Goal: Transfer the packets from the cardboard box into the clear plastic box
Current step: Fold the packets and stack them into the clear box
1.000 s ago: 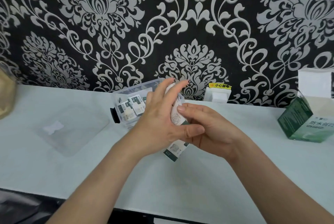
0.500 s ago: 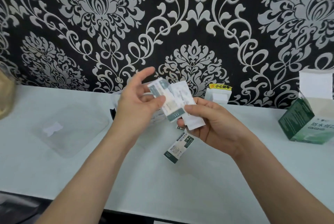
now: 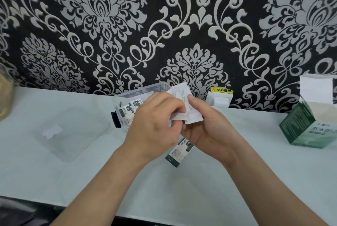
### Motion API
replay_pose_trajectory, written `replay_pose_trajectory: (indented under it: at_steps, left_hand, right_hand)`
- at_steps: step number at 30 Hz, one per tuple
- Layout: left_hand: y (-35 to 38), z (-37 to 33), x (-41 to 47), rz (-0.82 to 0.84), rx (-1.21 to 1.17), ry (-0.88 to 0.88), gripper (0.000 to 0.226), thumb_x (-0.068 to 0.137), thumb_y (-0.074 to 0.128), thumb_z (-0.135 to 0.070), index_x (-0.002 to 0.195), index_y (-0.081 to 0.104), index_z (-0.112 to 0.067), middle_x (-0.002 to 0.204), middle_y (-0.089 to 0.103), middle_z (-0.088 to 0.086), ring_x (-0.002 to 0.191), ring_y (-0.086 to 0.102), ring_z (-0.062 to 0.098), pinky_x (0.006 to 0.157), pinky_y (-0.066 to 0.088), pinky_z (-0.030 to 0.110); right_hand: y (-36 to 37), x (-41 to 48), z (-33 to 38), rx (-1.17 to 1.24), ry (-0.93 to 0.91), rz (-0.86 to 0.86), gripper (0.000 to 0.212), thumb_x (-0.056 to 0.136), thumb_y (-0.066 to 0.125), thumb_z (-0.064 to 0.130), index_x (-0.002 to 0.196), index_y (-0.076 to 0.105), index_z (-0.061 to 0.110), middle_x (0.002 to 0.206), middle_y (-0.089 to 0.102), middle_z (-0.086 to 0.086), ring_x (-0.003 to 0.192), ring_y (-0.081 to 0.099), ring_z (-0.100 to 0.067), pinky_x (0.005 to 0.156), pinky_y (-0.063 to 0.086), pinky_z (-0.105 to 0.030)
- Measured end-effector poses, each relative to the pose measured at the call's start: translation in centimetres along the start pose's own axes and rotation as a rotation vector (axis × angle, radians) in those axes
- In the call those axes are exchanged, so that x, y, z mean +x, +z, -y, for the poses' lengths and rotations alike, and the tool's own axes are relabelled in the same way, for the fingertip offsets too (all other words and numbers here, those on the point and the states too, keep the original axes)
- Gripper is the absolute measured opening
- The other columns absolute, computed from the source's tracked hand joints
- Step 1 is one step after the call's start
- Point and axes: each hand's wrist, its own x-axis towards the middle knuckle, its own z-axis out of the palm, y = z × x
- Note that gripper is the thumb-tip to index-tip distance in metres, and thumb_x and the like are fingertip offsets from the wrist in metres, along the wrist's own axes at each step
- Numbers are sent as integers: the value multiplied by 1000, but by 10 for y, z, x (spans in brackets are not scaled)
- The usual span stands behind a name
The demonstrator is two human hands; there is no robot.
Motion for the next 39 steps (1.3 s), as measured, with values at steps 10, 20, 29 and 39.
replay_pose_trajectory:
  at_steps: [10,20,29,39]
  left_hand:
    - [-8,1,2,166,-224,-260,49,61,71,-58,103,59,-34,129,43,-11,125,38,7,97,27,6]
    - [-7,4,0,360,-282,-260,90,60,80,-30,134,32,-48,145,20,-16,135,30,13,76,44,5]
    - [-11,5,2,372,-387,-278,60,62,78,-30,114,51,-36,132,26,-19,119,49,15,84,56,35]
    - [-18,8,6,305,-343,-256,53,59,80,-35,103,51,-31,123,38,-14,115,46,1,87,49,22]
  right_hand:
    - [1,1,3,-98,-47,62,41,86,63,40,114,60,10,82,60,-3,69,57,-12,64,48,-25]
    - [5,4,-4,-253,6,133,53,84,70,35,113,53,-7,96,57,-17,86,52,-26,72,43,-33]
    - [4,-1,1,-123,32,283,40,91,55,34,124,60,10,108,68,-7,97,65,-21,77,55,-29]
    - [5,3,2,-162,-8,315,51,84,67,28,123,54,-3,99,69,-10,88,68,-19,74,56,-27]
